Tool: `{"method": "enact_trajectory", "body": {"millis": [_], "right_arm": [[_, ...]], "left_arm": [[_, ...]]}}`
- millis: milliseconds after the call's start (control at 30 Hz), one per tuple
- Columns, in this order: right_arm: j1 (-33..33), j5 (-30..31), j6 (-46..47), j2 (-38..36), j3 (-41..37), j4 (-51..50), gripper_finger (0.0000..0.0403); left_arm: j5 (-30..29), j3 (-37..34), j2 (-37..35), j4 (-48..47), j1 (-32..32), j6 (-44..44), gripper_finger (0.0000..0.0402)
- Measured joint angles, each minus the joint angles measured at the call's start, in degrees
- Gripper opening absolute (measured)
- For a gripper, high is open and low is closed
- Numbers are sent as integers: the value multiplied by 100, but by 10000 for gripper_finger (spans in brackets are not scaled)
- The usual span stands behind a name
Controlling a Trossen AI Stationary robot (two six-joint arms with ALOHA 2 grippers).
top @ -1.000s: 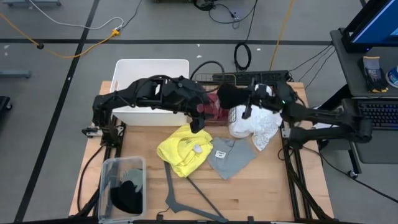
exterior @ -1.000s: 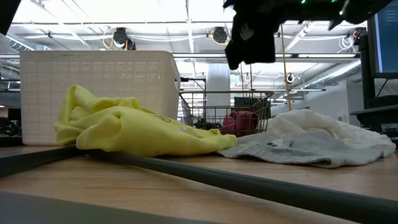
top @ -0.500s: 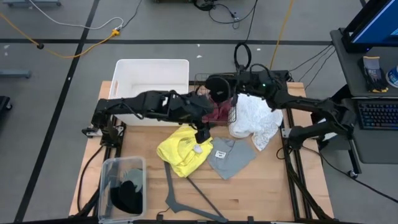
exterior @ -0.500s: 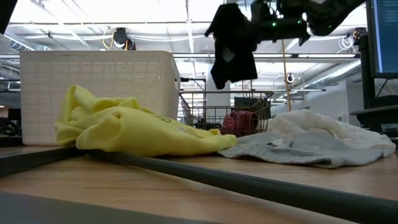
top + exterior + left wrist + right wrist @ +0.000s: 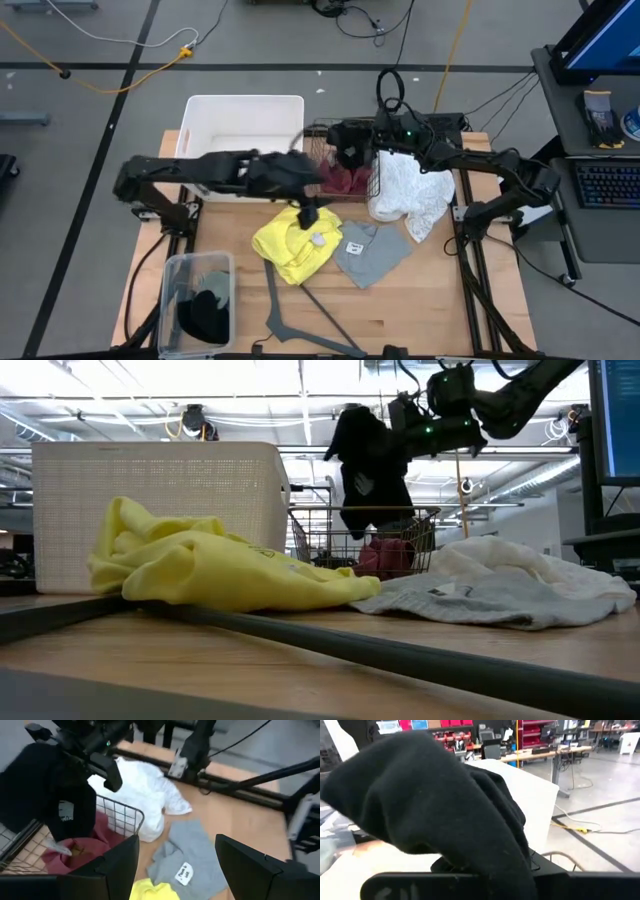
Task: Pick & Place Cloths
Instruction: Put the black underwear into the wire basket
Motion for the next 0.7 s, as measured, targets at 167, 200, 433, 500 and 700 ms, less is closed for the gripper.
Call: {"method": "enact_trajectory", "body": {"millis": [167, 200, 433, 500, 700], "right_arm": [[0, 7, 0, 158, 0, 1, 10], [0, 5, 3, 194, 1, -7, 10], [0, 20, 2, 597, 0, -4, 10], [2, 20, 0, 687, 0, -71, 10], [2, 20, 1, 1030, 0, -29, 11]], "left_arm": [[-11, -1372, -963, 928, -117, -14, 267], [-9, -1585, -1107, 1138, -156, -20, 267], [-339, -2877, -2238, 1520, -490, -301, 267], [-502, -3122, -2483, 1810, -598, -305, 267], [-859, -3539, -3059, 1915, -909, -307, 266]]}}
